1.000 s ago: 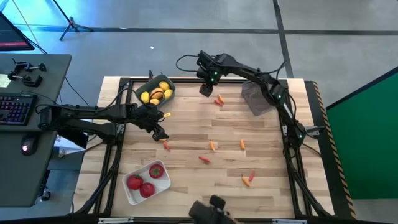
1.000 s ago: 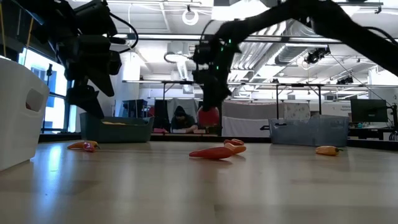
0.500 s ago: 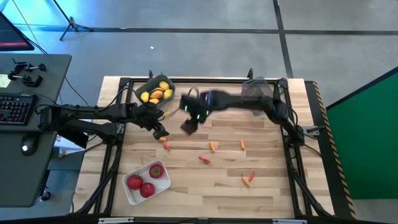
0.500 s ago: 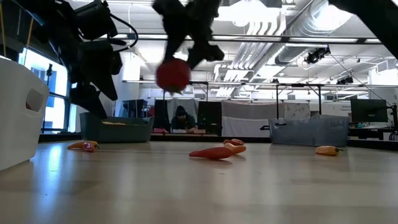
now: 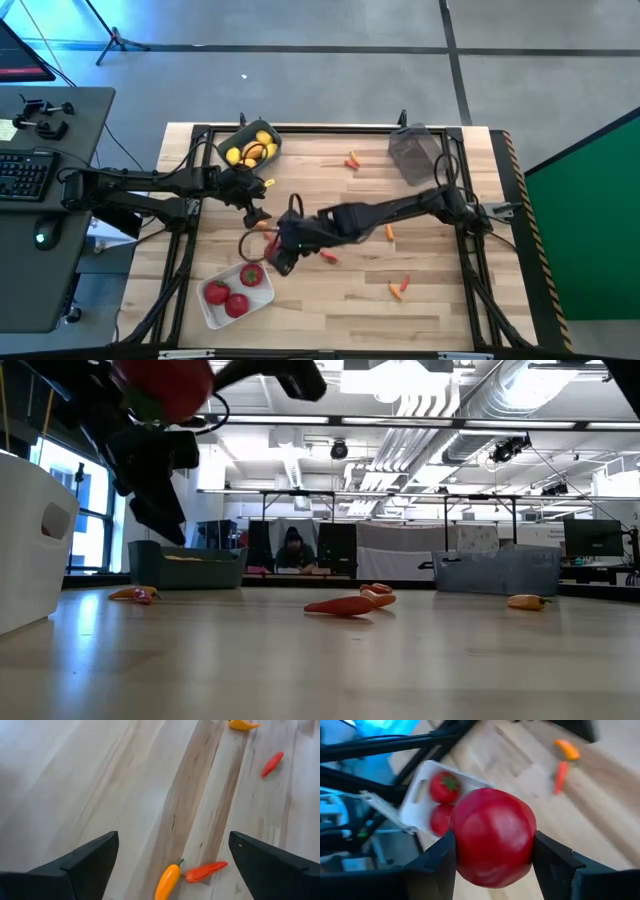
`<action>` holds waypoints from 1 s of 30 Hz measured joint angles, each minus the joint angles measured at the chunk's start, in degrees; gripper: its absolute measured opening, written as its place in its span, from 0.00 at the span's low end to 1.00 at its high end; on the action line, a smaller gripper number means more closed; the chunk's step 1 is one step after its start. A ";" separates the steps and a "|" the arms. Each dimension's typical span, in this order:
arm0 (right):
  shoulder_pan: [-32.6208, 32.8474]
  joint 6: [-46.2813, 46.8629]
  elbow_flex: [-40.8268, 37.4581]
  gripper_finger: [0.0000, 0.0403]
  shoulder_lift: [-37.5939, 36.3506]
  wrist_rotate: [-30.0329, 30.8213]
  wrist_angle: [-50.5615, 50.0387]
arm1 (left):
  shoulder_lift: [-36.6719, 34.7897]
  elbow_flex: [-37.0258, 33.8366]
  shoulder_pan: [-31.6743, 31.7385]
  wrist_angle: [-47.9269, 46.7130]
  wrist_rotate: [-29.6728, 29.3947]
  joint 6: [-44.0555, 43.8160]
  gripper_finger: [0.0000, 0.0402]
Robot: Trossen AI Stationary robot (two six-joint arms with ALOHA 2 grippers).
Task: Sort produce into baskets
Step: Put the red tomato into the white bin
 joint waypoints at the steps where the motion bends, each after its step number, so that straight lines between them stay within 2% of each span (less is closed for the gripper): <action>1: 0.59 0.11 0.00 0.48 0.08 0.39 0.77 | 0.00 0.00 -0.01 0.01 0.01 1.27 0.89; 9: 3.32 1.62 0.00 0.48 1.97 1.14 6.72 | 0.00 -0.03 -0.01 1.06 -1.29 3.56 0.70; 14: 3.62 2.69 0.00 0.48 1.95 1.53 8.31 | -0.02 -2.00 -0.01 6.63 -1.60 2.89 0.62; 22: 3.77 2.93 0.06 0.48 5.34 0.54 16.97 | -0.02 -3.48 -0.01 8.08 -2.26 1.61 0.56; 30: 4.08 2.38 0.01 0.48 9.03 -1.38 21.63 | -0.02 -3.47 0.13 10.34 -5.36 1.93 0.54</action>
